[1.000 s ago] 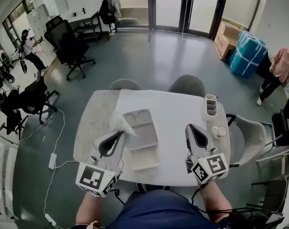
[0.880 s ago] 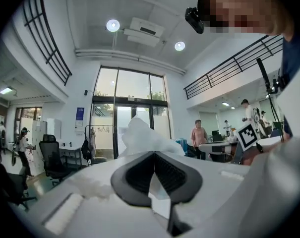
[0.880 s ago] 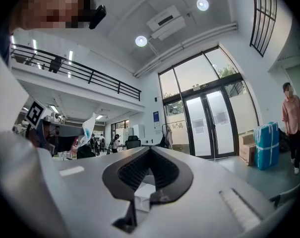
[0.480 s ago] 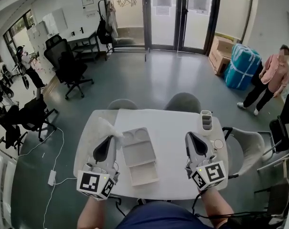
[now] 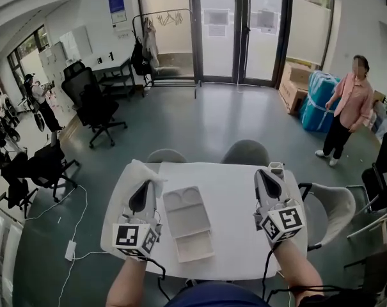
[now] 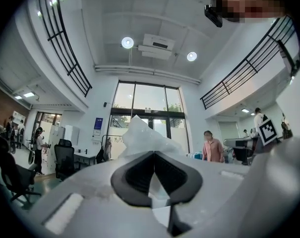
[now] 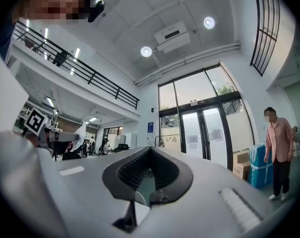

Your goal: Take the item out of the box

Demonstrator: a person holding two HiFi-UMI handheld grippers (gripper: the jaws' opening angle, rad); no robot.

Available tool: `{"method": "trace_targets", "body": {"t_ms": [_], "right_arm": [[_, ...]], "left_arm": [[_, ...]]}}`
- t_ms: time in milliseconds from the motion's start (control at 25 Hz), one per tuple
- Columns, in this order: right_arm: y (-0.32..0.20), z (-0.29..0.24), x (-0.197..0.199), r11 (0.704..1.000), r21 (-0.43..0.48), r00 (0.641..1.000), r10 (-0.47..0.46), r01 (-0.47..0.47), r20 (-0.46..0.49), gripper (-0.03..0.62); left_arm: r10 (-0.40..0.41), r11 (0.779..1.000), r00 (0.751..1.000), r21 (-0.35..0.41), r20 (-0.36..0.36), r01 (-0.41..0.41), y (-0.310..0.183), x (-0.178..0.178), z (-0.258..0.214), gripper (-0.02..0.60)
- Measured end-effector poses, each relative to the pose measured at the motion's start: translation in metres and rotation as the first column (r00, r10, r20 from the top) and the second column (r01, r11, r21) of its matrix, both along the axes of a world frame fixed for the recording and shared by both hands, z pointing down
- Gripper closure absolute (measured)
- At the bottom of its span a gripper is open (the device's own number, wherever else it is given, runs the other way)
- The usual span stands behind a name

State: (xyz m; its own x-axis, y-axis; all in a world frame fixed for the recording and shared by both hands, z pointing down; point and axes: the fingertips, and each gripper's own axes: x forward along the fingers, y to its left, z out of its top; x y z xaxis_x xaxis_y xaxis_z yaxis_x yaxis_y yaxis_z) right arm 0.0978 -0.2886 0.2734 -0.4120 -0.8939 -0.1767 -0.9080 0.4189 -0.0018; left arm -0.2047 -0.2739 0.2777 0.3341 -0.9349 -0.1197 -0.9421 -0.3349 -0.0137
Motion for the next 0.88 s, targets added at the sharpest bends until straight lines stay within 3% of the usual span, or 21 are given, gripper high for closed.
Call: {"method": "trace_targets", "body": {"t_ms": [280,880], "right_arm": [[0.007,0.006,-0.02,1.0,-0.002,0.999,-0.016,0.016,0.043,0.592],[0.014,0.007,-0.039,0.999,0.008,0.998,-0.048,0.047,0.03,0.592]], "left_arm": [[-0.013,1.0,1.0,-0.019,-0.011,0.013,0.008,-0.014,0.01,0.577],[-0.039,0.999,0.999,-0.021,-0.035,0.038,0.013,-0.026,0.013,0.578]]}}
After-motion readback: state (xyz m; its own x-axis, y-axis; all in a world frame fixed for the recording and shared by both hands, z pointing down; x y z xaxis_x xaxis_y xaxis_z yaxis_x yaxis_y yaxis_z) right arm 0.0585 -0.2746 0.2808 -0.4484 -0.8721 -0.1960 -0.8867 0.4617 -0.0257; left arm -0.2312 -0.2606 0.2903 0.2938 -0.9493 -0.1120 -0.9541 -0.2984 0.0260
